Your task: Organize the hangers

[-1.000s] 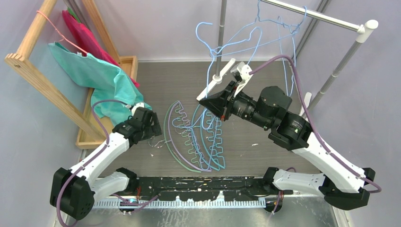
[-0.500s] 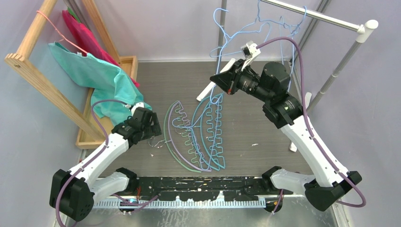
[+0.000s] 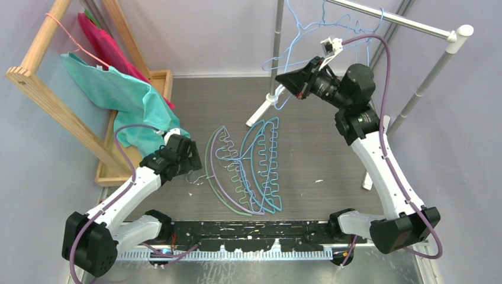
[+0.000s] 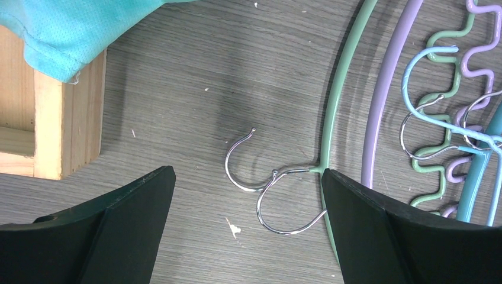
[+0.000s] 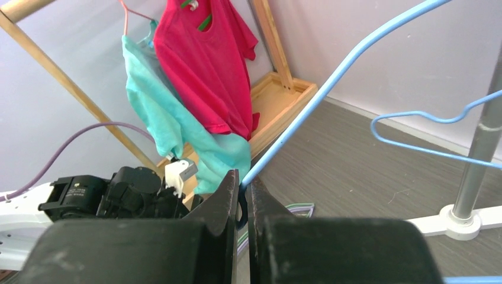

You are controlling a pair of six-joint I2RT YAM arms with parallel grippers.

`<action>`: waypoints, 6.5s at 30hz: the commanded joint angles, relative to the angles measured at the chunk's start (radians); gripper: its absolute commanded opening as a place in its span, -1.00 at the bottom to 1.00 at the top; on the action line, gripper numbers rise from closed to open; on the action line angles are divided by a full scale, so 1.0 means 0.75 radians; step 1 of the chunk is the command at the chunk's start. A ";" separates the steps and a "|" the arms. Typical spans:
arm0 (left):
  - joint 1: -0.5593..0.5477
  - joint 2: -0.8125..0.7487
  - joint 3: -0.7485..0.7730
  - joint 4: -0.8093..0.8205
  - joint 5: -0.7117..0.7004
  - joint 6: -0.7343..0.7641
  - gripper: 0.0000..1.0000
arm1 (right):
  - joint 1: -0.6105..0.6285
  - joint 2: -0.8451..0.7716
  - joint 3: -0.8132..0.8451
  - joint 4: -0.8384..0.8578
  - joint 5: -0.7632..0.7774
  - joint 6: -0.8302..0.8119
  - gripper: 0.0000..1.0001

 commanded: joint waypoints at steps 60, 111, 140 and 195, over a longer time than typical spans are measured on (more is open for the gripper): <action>0.008 0.048 0.001 0.026 -0.045 0.027 0.96 | -0.188 0.306 -0.146 0.620 -0.174 0.390 -0.87; 0.008 0.072 0.001 0.021 -0.041 0.015 0.96 | 1.050 0.254 -0.665 -0.183 0.762 0.006 -0.01; 0.008 0.043 -0.054 0.048 -0.010 -0.016 0.96 | 1.053 0.404 -0.809 -0.054 0.972 0.039 -0.21; 0.008 -0.094 0.008 -0.047 -0.019 0.015 0.96 | 0.827 0.315 -0.147 0.741 0.621 0.247 -0.98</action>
